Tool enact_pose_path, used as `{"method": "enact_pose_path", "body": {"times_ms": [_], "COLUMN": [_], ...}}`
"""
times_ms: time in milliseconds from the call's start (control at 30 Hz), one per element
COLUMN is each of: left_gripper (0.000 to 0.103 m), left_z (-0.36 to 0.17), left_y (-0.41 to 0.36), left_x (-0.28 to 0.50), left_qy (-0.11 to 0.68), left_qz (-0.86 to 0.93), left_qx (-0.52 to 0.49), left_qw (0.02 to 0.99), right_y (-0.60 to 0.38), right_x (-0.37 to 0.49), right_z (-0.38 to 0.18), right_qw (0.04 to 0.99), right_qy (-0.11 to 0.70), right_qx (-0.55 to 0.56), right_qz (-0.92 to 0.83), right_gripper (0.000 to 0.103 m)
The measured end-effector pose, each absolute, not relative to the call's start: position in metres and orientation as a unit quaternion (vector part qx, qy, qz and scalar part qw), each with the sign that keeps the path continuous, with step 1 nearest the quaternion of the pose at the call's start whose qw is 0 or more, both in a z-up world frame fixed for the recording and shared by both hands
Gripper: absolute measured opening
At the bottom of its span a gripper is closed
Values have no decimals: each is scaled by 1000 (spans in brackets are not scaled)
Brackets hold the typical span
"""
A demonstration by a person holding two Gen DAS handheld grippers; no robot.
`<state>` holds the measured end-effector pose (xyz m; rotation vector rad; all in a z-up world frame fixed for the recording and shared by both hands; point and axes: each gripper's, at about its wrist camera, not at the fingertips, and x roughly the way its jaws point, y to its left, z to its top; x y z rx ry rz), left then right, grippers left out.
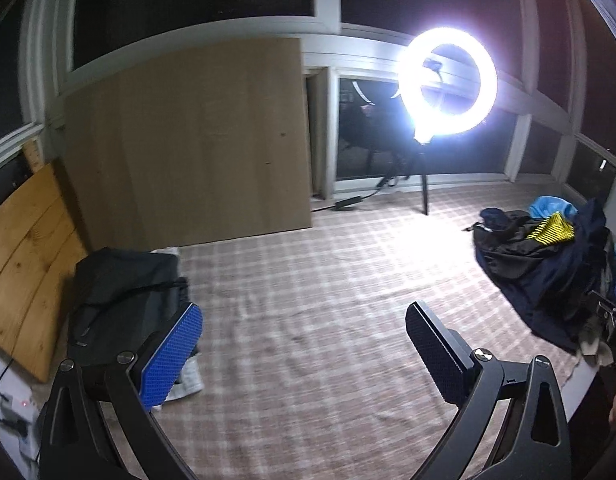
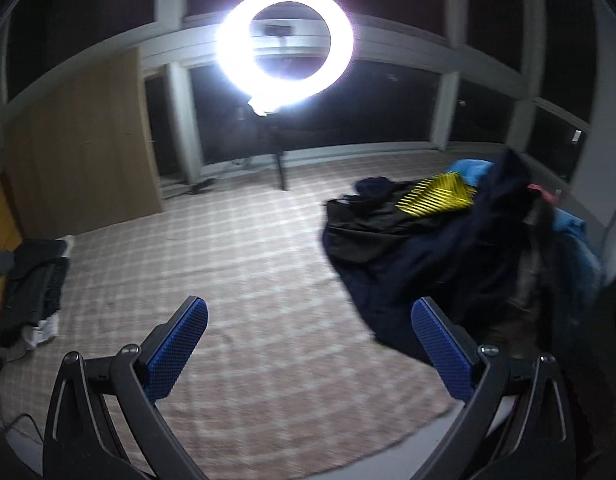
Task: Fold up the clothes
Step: 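Move both open tools toward the pile of clothes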
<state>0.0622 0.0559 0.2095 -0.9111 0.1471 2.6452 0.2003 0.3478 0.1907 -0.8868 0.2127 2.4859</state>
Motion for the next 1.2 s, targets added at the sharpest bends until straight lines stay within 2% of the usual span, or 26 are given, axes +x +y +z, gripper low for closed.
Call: {"method": "enact_pose_path", "body": {"times_ms": [433,567,933,1200], "left_gripper": [102,102,102,102], "left_z": [210,214,223,226], "left_y": [158,204,263,297], "left_x": [62,65,76,75], "left_qy": [56,68,66,78], "left_qz": [918,915,924,921], "left_qx": [-331,-332,-328,-321], "left_qw": [212,220,187,205], "right_y": [498,557,673,721], "right_x": [280,279,269,320], "right_z": [193,202,219,233], "right_qw": [348,348,331,334], "right_qy": [129,119,75,102], "right_qx": [-293,-289,-295,-302], "right_qz": [881,884,893,887], "right_gripper": [102,96,96,96]}}
